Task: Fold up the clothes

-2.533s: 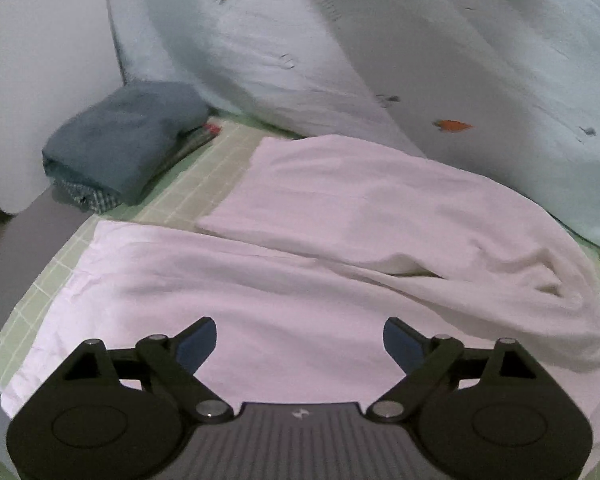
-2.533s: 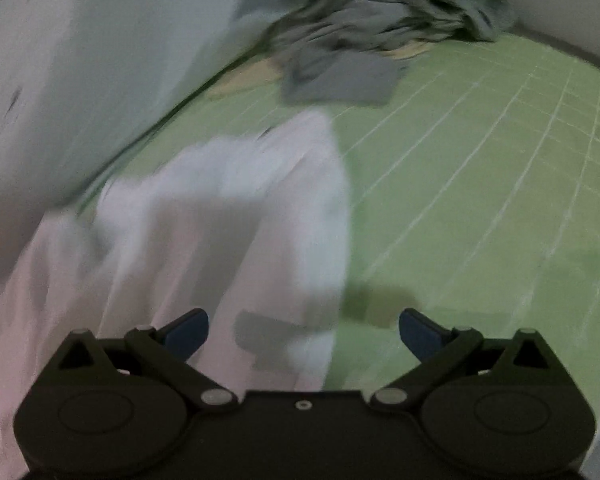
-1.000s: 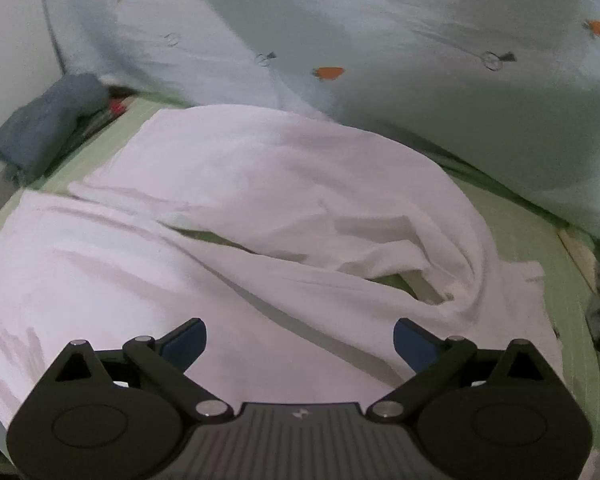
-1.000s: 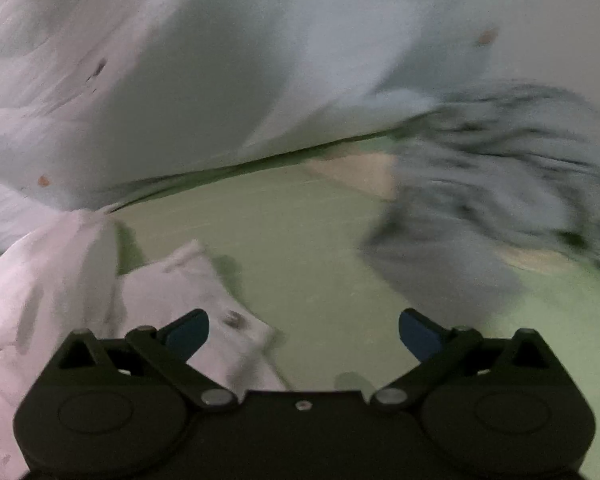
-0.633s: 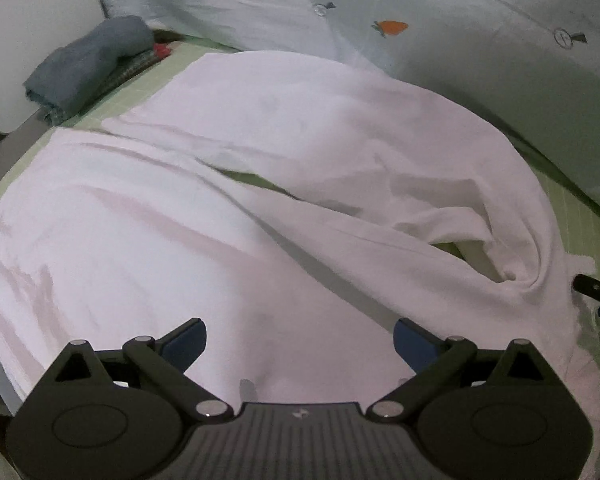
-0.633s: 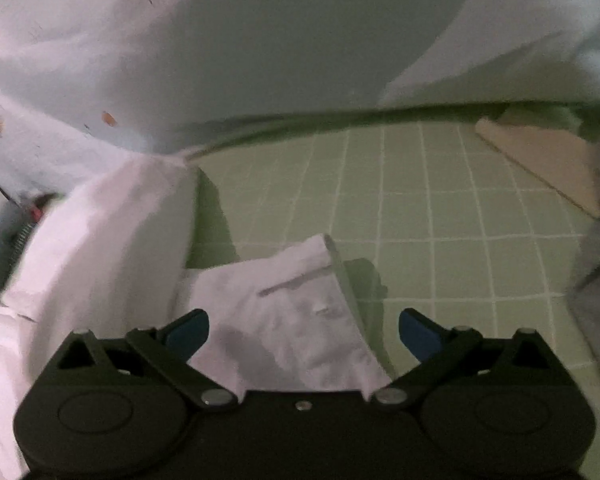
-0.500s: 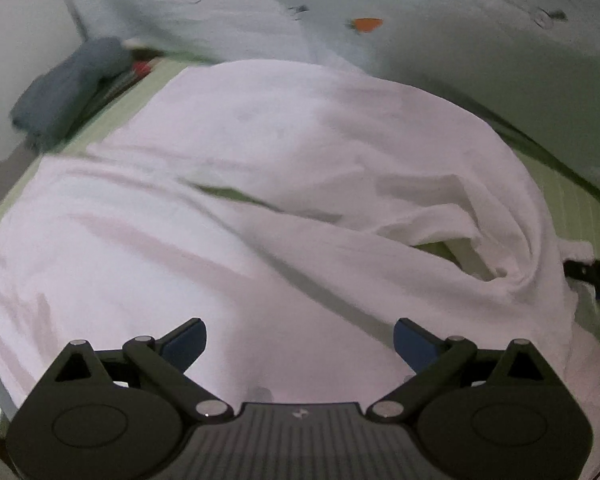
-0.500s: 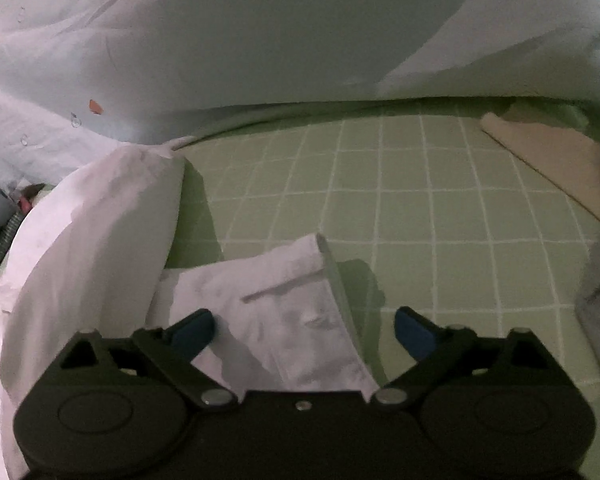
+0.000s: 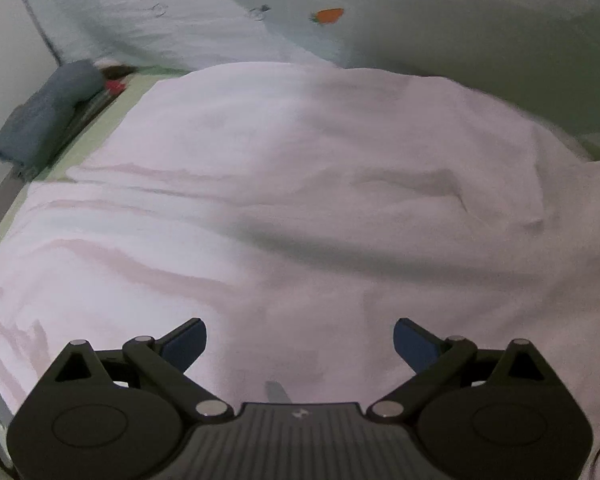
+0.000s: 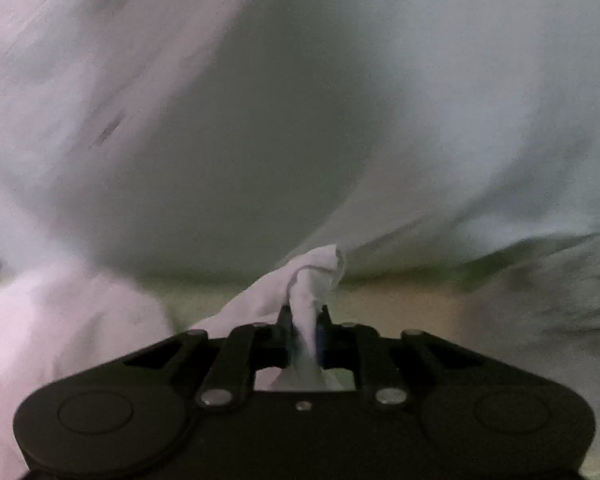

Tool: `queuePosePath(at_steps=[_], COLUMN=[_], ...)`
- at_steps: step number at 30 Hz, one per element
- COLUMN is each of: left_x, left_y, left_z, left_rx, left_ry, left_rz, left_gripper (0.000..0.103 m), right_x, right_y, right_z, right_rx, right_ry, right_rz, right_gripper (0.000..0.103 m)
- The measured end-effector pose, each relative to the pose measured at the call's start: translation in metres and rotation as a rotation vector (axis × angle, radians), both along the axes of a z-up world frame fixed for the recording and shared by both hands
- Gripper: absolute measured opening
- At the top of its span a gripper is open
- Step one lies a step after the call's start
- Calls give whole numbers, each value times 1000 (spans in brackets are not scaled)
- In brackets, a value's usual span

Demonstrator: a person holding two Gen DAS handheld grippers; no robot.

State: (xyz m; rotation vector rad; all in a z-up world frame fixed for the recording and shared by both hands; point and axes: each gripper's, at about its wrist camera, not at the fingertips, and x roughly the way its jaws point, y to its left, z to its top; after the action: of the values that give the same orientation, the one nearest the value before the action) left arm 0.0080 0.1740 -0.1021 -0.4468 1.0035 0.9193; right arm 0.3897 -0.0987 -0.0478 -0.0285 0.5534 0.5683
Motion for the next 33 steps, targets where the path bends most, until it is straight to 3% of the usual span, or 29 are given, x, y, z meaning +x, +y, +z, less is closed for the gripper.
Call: queuePosePath(at_steps=[2,4,6,9,15,19,21,27,30,32,33], left_x=[-4,-7,-11,-16,-27,-33,-36,-48,-61,-71,-76], left_y=[-1,-1,-2,-3,-5,-11,-15,-26,-32,-34,-36], left_z=[2,4,5,8,13,15,17,29,33,35,36], left_rx=[0,-1,-1,-1,-2,-13,-18,7,17,20,22], left_ry=[-13,-25,-38,-57,-95,-109,-117,-157,-174,-185,-190], left_rz=[1,2,3,5,8,-10,-21,-34,-23,-11,-5], left_gripper=[99,99,99,99,99,99,99,99,99,99,99], right_x=[14,22,19,2,-61,-108,-130,-146,-146,-149,-151], right_y=[-8,-9,-16,-38,-96,-149,-166,-154,-137,-129,-126], right_z=[-5,-15,-18,-16,-41,-76,-87,-102,-105,-104,-103], right_rx=[-63,-174,-222,-165,-28,195,320,588,615,587,573], right_ry=[-18,-18,-15,44,270,515,562,683,693,697,701], right_rz=[-85,-138,-168,-181,-345,-504,-544,-442,-416,-411,-406], right_gripper=[24,64,77,97,102,102,102,97,96,88,76])
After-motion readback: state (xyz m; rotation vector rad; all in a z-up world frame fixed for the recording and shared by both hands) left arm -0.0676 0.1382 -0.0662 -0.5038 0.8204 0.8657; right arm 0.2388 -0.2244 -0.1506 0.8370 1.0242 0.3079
